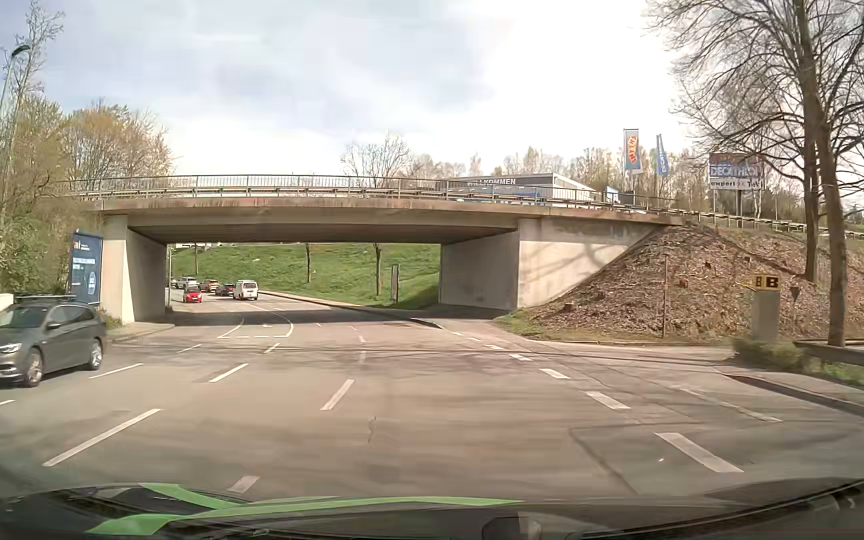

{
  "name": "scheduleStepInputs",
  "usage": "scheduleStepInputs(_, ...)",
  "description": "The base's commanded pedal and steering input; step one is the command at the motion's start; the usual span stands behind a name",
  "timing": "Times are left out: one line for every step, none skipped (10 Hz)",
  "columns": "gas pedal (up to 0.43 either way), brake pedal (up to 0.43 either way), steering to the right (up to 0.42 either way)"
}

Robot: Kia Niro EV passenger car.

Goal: Follow the waypoints while adhering to traffic rules and regulations

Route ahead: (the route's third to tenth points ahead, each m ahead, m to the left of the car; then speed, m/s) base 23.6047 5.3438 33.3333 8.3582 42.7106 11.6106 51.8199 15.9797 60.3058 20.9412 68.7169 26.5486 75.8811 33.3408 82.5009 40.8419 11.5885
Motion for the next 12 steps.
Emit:
scheduleStepInputs(0.059,0.0,-0.057)
scheduleStepInputs(0.047,0.0,-0.055)
scheduleStepInputs(0.02,0.0,-0.053)
scheduleStepInputs(0.0,0.0,-0.052)
scheduleStepInputs(0.0,0.0,-0.049)
scheduleStepInputs(0.0,0.0,-0.048)
scheduleStepInputs(0.039,0.0,-0.046)
scheduleStepInputs(0.047,0.0,-0.044)
scheduleStepInputs(0.047,0.0,-0.044)
scheduleStepInputs(0.047,0.0,-0.044)
scheduleStepInputs(0.059,0.0,-0.044)
scheduleStepInputs(0.059,0.0,-0.044)
